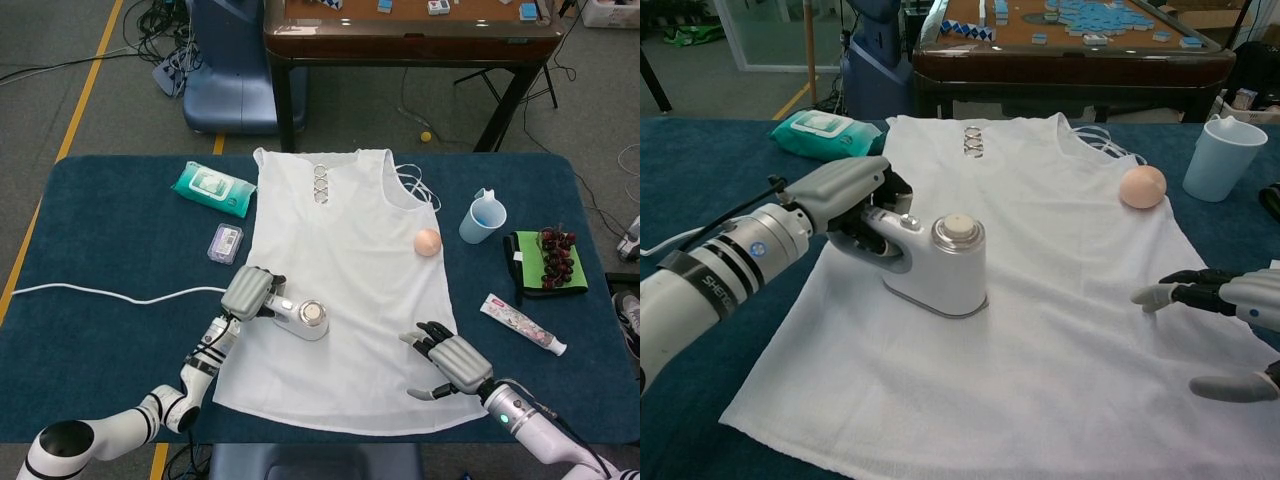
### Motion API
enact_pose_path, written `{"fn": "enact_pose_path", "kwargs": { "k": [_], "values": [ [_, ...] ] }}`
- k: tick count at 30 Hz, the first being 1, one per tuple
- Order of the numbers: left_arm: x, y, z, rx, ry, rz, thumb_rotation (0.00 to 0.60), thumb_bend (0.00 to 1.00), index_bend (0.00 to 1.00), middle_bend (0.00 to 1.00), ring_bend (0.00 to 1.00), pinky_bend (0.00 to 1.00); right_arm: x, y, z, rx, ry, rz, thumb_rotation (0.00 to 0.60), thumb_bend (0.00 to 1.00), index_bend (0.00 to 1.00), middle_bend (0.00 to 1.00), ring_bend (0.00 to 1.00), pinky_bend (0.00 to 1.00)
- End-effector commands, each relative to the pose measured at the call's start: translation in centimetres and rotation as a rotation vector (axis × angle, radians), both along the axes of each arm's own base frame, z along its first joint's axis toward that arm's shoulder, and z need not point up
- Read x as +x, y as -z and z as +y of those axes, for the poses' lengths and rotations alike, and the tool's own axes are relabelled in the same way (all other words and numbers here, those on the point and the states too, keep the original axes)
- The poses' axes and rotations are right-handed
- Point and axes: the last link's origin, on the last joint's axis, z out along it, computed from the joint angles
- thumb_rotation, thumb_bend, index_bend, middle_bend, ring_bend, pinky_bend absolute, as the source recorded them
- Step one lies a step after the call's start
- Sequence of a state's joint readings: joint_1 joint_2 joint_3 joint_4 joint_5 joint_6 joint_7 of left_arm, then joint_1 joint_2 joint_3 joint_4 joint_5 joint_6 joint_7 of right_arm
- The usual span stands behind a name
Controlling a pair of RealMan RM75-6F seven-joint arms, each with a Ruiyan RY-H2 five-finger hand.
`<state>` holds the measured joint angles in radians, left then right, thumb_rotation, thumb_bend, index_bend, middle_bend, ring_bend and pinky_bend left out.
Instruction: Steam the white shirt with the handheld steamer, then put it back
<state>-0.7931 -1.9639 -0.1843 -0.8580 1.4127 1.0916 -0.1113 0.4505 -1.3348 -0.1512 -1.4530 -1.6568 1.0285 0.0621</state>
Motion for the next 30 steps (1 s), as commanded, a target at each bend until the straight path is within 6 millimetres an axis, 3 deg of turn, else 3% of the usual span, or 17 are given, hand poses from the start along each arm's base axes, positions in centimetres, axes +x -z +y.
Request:
{"fn": "enact_pose_path", "kwargs": {
  "k": [1, 30],
  "values": [
    [-0.7, -0.3, 0.3, 0.007, -0.009, 0.008, 0.6, 0.22, 0.94, 0.79, 0.63, 0.6, 0.0, 0.0, 0.0, 0.001, 0.0, 0.0, 0.212, 0.04, 0.0, 0.16, 0.01, 0.04],
    [-8.4, -5.5, 3.0, 0.142, -0.101, 0.107, 0.6, 0.22, 0.94, 0.79, 0.63, 0.6, 0.5, -0.1, -0.1, 0.0, -0.007, 0.0, 0.213, 0.04, 0.0, 0.16, 0.01, 0.04]
  ]
}}
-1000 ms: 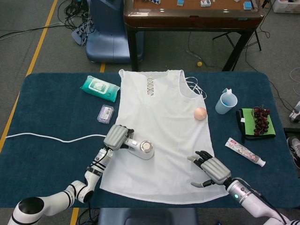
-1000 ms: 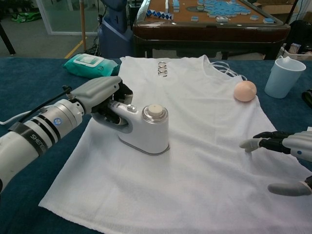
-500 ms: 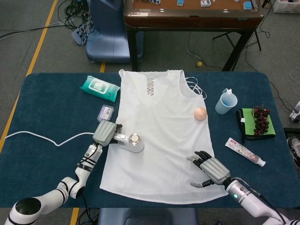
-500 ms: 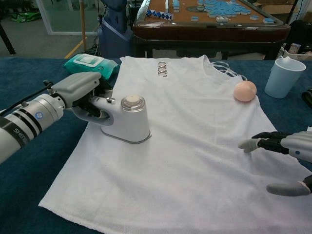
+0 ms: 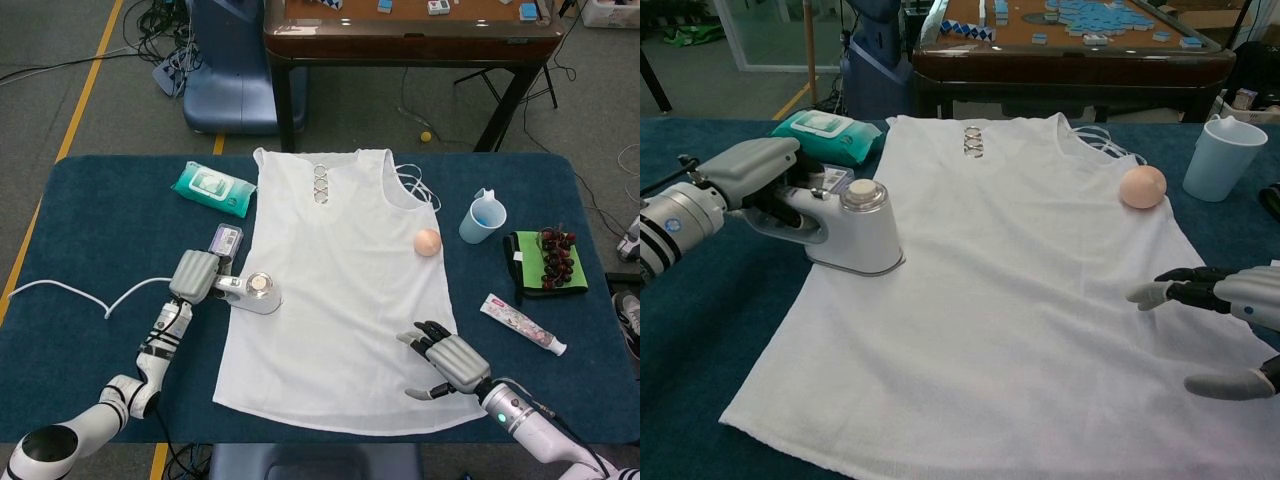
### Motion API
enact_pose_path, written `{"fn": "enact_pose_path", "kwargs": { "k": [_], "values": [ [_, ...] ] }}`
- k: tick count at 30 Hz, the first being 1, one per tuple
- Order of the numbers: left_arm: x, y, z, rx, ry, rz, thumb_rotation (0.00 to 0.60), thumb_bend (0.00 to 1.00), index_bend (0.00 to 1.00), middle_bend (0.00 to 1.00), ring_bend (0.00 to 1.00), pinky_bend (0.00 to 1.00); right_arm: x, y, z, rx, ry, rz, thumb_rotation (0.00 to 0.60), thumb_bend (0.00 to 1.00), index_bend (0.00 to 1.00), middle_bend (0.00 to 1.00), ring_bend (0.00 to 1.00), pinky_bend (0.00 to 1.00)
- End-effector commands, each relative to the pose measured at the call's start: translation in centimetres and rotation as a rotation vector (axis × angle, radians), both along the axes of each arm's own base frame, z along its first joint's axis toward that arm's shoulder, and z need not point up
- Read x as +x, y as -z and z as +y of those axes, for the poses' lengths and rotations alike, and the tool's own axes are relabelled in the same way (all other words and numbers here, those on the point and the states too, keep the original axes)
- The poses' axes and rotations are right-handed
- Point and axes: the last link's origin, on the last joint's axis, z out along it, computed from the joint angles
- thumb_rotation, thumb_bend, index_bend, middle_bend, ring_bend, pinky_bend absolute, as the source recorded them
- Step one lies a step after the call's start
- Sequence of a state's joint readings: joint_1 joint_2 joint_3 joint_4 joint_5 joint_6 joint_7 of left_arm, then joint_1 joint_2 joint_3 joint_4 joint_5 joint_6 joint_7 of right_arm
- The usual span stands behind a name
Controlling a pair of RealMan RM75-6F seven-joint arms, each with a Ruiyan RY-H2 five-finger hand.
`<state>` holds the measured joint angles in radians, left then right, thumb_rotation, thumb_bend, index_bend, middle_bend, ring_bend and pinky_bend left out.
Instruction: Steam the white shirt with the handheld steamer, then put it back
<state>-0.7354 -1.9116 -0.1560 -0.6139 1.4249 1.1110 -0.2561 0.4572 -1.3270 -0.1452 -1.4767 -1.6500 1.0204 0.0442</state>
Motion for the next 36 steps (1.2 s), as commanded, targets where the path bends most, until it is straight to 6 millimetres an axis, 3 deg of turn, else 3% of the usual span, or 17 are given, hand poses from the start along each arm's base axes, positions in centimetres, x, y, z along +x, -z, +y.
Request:
{"fn": "enact_pose_path", "kwargs": {
  "k": [1, 13, 19, 31, 36],
  "values": [
    [-0.7, -0.6, 0.1, 0.012, -0.008, 0.004, 0.6, 0.22, 0.94, 0.79, 0.63, 0.6, 0.0, 0.0, 0.0, -0.001, 0.001, 0.0, 0.213, 0.04, 0.0, 0.16, 0.01, 0.04],
    [-3.6, -5.3, 0.1, 0.043, -0.087, -0.112, 0.6, 0.22, 0.94, 0.79, 0.63, 0.6, 1.2, -1.1, -0.5, -0.041, -0.031, -0.048, 0.212, 0.04, 0.0, 0.16, 0.01, 0.04],
    [-5.2, -7.0, -1.1, 0.046, -0.109, -0.111, 0.6, 0.22, 0.94, 0.79, 0.63, 0.6, 2.7, -2.9, -1.4, -0.115, -0.064, -0.106, 0.212, 0.04, 0.0, 0.16, 0.01, 0.04],
    [-7.6, -6.6, -2.7, 0.019, -0.161, -0.096, 0.6, 0.22, 0.93, 0.78, 0.62, 0.6, 4.3, -6.4, -2.6, -0.251, -0.105, -0.126, 0.212, 0.04, 0.0, 0.16, 0.01, 0.04],
    [-8.0, -6.4, -2.9, 0.002, -0.17, -0.094, 0.6, 0.22, 0.8, 0.75, 0.58, 0.6, 4.1, -7.4, -2.5, -0.273, -0.097, -0.109, 0.213, 0.04, 0.0, 0.16, 0.01, 0.04]
  ]
}}
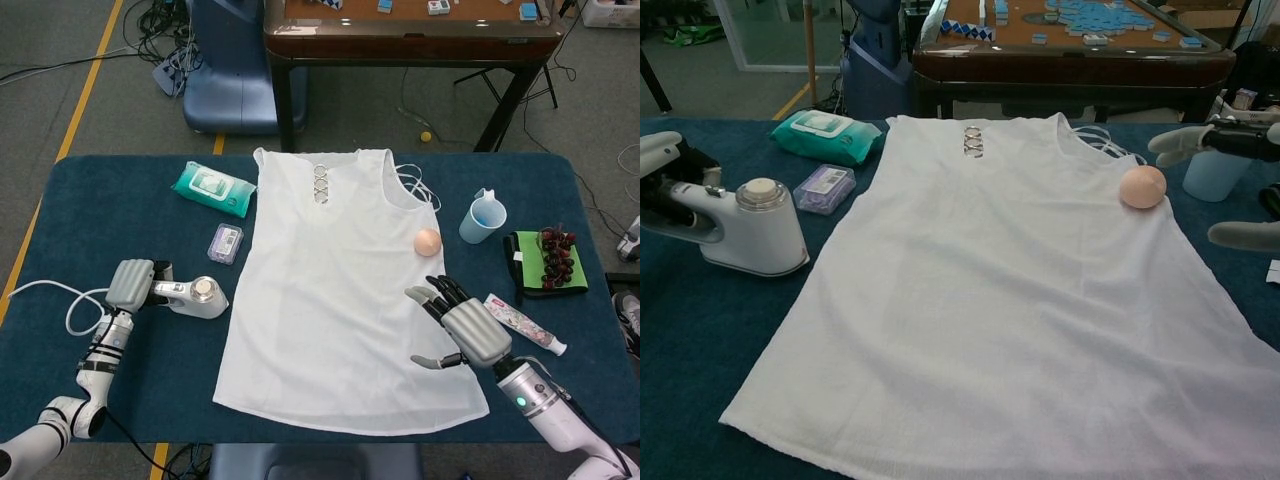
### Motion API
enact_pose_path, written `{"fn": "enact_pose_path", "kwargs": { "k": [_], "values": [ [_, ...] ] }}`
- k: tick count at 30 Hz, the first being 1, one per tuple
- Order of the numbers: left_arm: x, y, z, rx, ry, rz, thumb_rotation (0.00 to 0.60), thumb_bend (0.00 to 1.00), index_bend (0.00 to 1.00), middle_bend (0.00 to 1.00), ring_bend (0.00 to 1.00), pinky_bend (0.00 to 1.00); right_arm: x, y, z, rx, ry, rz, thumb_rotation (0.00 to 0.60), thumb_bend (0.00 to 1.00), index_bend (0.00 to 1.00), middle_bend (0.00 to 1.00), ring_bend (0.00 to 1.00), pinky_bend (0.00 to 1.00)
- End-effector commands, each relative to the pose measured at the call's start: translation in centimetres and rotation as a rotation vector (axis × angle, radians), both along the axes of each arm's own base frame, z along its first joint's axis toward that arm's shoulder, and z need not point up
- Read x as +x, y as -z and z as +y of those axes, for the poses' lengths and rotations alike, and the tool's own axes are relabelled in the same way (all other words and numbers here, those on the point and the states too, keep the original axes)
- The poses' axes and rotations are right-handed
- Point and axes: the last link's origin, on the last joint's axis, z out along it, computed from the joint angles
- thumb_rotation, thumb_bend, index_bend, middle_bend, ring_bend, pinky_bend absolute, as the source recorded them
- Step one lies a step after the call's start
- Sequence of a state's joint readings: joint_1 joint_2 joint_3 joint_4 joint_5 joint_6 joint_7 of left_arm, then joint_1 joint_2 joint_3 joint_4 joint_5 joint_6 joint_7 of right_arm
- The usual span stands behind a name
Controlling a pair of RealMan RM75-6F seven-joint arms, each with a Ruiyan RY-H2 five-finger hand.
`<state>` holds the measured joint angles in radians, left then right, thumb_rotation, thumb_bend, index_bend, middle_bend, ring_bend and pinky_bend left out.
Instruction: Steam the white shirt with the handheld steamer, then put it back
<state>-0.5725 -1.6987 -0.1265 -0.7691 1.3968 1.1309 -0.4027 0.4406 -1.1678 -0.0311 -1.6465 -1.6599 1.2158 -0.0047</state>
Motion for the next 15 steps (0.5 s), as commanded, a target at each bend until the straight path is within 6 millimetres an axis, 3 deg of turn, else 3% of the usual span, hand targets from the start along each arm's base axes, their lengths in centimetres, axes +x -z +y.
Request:
{"fn": "enact_pose_path", "kwargs": {
  "k": [1, 4, 6, 9, 13, 15],
  "values": [
    [-0.3, 0.1, -0.2, -0.016, -0.007, 0.007, 0.6, 0.22, 0.77, 0.74, 0.57, 0.6, -0.2, -0.3, 0.1, -0.009, 0.011, 0.003, 0.213, 0.04, 0.0, 0.16, 0.01, 0.04],
    [-0.6, 0.2, -0.4, -0.045, -0.015, 0.038, 0.6, 0.22, 0.54, 0.58, 0.46, 0.56, -0.5, -0.5, 0.1, -0.015, 0.023, -0.001, 0.211, 0.04, 0.0, 0.16, 0.01, 0.04],
    [-0.8, 0.1, -0.6, -0.07, -0.026, 0.067, 0.6, 0.2, 0.32, 0.38, 0.3, 0.44, -0.5, -0.6, 0.2, -0.017, 0.024, -0.003, 0.212, 0.04, 0.0, 0.16, 0.01, 0.04],
    [-0.8, -0.1, -0.7, -0.091, -0.039, 0.09, 0.6, 0.17, 0.09, 0.16, 0.13, 0.3, -0.6, -0.8, 0.3, -0.021, 0.024, -0.002, 0.211, 0.04, 0.0, 0.16, 0.01, 0.04],
    [-0.9, -0.5, -1.1, -0.105, -0.06, 0.106, 0.594, 0.14, 0.0, 0.02, 0.01, 0.18, -0.8, -1.2, 0.2, -0.034, 0.03, -0.004, 0.211, 0.04, 0.0, 0.16, 0.01, 0.04],
    [-0.8, -0.9, -1.3, -0.109, -0.068, 0.118, 0.542, 0.13, 0.0, 0.0, 0.0, 0.13, -1.0, -1.5, 0.1, -0.046, 0.035, -0.006, 0.211, 0.04, 0.0, 0.16, 0.01, 0.04]
  ]
}}
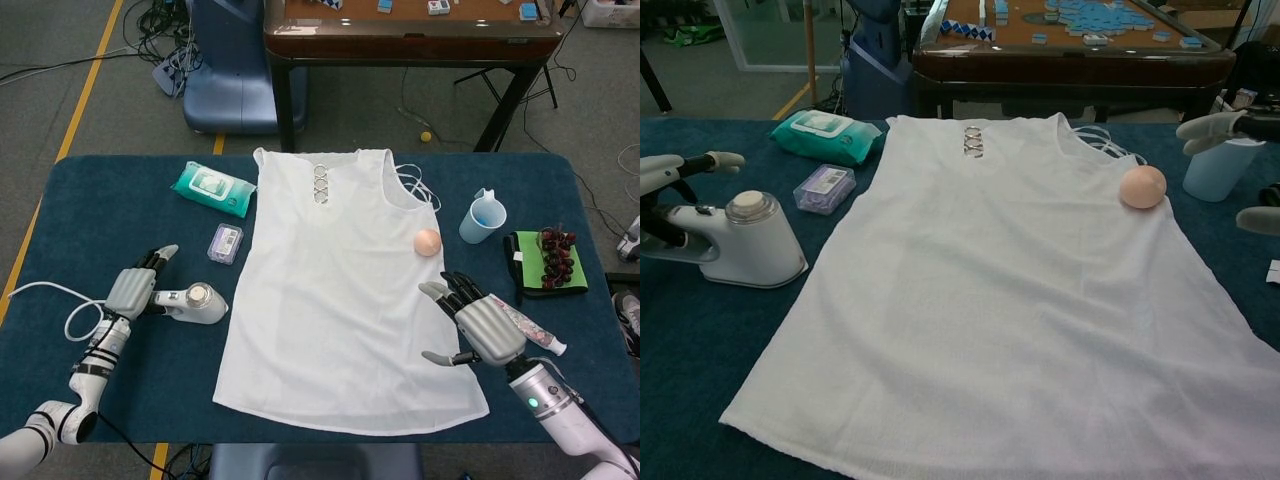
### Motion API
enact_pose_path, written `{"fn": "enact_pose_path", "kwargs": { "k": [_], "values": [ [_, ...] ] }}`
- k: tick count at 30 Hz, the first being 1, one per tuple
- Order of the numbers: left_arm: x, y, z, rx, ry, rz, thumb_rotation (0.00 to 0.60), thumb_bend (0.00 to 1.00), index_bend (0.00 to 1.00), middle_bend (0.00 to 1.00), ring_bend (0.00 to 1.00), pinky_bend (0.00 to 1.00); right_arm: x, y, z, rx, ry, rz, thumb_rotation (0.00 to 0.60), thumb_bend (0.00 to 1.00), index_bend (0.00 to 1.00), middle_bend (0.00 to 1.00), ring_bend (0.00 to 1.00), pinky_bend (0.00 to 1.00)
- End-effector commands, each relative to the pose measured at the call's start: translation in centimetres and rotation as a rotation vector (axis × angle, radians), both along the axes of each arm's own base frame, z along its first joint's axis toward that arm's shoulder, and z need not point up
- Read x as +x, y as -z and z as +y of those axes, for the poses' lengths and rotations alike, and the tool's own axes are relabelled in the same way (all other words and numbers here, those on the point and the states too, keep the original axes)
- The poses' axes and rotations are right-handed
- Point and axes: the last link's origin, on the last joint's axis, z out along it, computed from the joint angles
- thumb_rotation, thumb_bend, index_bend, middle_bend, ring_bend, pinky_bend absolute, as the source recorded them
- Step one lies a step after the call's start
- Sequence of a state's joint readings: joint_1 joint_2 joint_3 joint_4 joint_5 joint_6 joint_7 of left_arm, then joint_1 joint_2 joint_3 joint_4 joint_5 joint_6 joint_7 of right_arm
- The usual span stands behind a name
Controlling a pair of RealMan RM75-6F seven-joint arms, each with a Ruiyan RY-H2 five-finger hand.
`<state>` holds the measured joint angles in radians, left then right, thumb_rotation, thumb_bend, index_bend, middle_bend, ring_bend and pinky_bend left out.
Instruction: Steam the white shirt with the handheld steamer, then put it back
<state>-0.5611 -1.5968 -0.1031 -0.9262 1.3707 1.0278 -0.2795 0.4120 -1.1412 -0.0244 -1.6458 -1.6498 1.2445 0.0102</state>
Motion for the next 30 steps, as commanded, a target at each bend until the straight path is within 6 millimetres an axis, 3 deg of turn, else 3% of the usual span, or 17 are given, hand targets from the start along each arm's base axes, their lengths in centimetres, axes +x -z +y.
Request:
{"fn": "enact_pose_path", "kwargs": {
  "k": [1, 6, 9, 14, 20, 22, 24, 26, 30],
  "values": [
    [-0.2, -0.8, -0.4, -0.003, -0.018, 0.033, 0.521, 0.12, 0.0, 0.0, 0.0, 0.12, -0.2, -0.4, -0.1, -0.014, 0.009, -0.003, 0.211, 0.04, 0.0, 0.16, 0.01, 0.04],
    [-0.5, -1.9, -1.0, -0.012, -0.044, 0.091, 0.348, 0.1, 0.0, 0.0, 0.0, 0.07, -0.9, -1.4, -0.5, -0.045, 0.033, -0.001, 0.211, 0.04, 0.0, 0.16, 0.01, 0.04],
    [-0.8, -2.6, -1.5, -0.036, -0.071, 0.116, 0.297, 0.09, 0.0, 0.0, 0.0, 0.06, -1.2, -1.9, -0.6, -0.062, 0.043, -0.004, 0.211, 0.04, 0.0, 0.16, 0.01, 0.04],
    [-0.8, -3.8, -2.9, -0.025, -0.083, 0.129, 0.239, 0.09, 0.0, 0.0, 0.0, 0.05, -1.9, -2.8, -0.6, -0.095, 0.066, -0.018, 0.211, 0.04, 0.0, 0.16, 0.01, 0.04],
    [-1.2, -5.0, -4.0, -0.016, -0.091, 0.177, 0.242, 0.09, 0.0, 0.0, 0.0, 0.04, -2.3, -3.5, -0.8, -0.119, 0.073, -0.019, 0.212, 0.04, 0.0, 0.16, 0.01, 0.04],
    [-1.1, -5.7, -4.4, 0.013, -0.096, 0.164, 0.316, 0.09, 0.0, 0.0, 0.0, 0.04, -2.6, -3.6, -0.6, -0.121, 0.081, -0.013, 0.211, 0.04, 0.0, 0.16, 0.01, 0.04],
    [-0.9, -6.2, -4.6, 0.047, -0.099, 0.155, 0.513, 0.09, 0.0, 0.0, 0.0, 0.04, -2.9, -3.6, -0.5, -0.123, 0.092, -0.005, 0.213, 0.04, 0.0, 0.16, 0.01, 0.04],
    [-0.7, -6.9, -5.0, 0.09, -0.096, 0.143, 0.596, 0.09, 0.0, 0.0, 0.0, 0.04, -3.4, -3.7, -0.3, -0.128, 0.113, 0.012, 0.247, 0.05, 0.0, 0.16, 0.01, 0.04],
    [-0.7, -8.0, -6.2, 0.154, -0.09, 0.113, 0.6, 0.09, 0.0, 0.01, 0.0, 0.06, -4.3, -4.1, 0.1, -0.157, 0.158, 0.017, 0.421, 0.12, 0.0, 0.16, 0.01, 0.04]
  ]
}}
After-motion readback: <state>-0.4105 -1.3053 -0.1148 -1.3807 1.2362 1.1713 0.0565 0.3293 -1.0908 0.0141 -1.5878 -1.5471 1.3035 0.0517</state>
